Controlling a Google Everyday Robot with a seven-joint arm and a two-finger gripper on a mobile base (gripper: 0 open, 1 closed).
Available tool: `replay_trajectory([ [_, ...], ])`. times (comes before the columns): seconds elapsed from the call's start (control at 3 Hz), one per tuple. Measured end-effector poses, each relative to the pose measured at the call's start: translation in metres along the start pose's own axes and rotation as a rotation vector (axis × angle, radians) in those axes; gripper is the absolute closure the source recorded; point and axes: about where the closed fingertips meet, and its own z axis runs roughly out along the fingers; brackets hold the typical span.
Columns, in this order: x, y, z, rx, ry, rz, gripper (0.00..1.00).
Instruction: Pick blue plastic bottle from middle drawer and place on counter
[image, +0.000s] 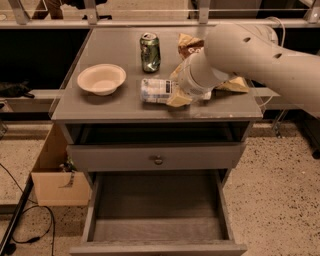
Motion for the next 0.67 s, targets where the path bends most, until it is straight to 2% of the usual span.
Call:
replay_trajectory([
  [0.33, 0.0, 0.0, 0.0, 0.0, 0.0, 0.0, 0.0],
  [0.67, -0.0001, 0.0, 0.0, 0.0, 0.0, 0.0, 0.0],
])
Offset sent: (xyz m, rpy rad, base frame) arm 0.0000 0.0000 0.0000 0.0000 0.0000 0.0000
